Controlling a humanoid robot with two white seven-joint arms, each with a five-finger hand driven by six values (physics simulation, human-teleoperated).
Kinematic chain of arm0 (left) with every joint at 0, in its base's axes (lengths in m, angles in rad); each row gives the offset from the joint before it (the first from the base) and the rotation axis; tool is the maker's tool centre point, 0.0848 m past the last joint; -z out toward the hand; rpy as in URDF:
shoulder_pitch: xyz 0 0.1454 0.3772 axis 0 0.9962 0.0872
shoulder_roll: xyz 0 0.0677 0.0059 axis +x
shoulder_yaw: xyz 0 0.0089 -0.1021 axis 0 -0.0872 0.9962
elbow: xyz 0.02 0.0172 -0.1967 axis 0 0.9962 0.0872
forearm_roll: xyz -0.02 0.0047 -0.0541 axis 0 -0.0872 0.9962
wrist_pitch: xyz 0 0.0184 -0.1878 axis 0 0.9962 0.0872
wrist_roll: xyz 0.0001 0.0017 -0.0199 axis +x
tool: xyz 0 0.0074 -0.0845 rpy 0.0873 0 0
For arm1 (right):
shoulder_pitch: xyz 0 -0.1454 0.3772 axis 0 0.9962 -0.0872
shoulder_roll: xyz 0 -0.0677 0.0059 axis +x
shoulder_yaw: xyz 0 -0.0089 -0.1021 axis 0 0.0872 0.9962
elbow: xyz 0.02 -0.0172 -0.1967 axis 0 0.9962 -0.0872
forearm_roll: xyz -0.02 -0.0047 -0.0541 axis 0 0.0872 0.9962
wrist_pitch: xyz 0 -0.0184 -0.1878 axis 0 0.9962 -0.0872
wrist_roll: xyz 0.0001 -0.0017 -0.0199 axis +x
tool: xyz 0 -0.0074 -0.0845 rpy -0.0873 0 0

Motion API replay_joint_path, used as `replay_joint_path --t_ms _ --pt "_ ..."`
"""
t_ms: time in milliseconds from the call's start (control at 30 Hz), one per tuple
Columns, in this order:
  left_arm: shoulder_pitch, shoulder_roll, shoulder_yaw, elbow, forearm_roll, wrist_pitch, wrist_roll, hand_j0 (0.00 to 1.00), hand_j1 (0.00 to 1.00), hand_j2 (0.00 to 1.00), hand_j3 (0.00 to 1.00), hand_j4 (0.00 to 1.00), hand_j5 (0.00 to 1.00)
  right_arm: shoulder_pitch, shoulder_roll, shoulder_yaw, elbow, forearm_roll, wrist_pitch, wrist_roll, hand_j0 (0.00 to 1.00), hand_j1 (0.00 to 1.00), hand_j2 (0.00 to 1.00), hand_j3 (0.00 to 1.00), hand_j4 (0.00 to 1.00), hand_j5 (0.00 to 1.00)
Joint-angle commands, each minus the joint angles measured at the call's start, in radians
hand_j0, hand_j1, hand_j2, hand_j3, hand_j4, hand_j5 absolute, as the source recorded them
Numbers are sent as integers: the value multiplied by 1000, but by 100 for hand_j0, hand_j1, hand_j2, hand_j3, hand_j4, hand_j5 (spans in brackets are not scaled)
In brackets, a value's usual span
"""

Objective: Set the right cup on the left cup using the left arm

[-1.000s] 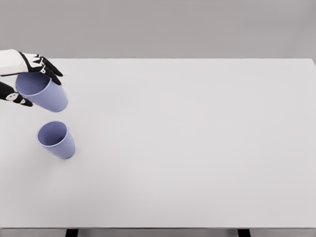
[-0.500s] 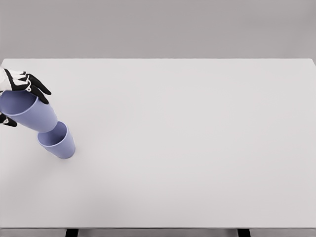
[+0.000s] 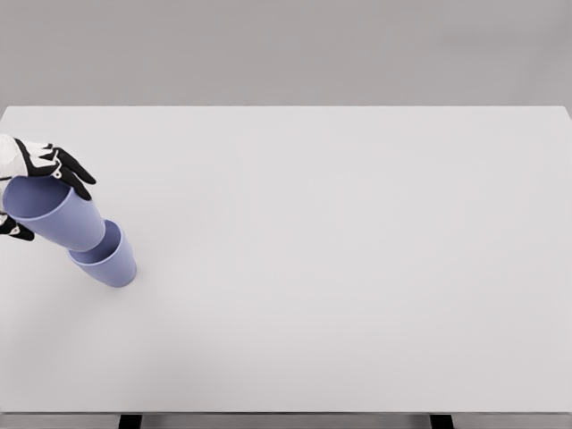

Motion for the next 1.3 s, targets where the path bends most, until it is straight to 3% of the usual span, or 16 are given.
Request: replay_joint_path --t_ms 0,1267 --pt "0 -3 3 2 7 4 -1 65 65 65 65 65 65 0 0 0 0 0 0 0 100 100 100 100 100 100" --pt "37 -89 3 83 -50 4 -1 66 66 66 66 66 66 0 0 0 0 0 0 0 100 100 100 100 100 100"
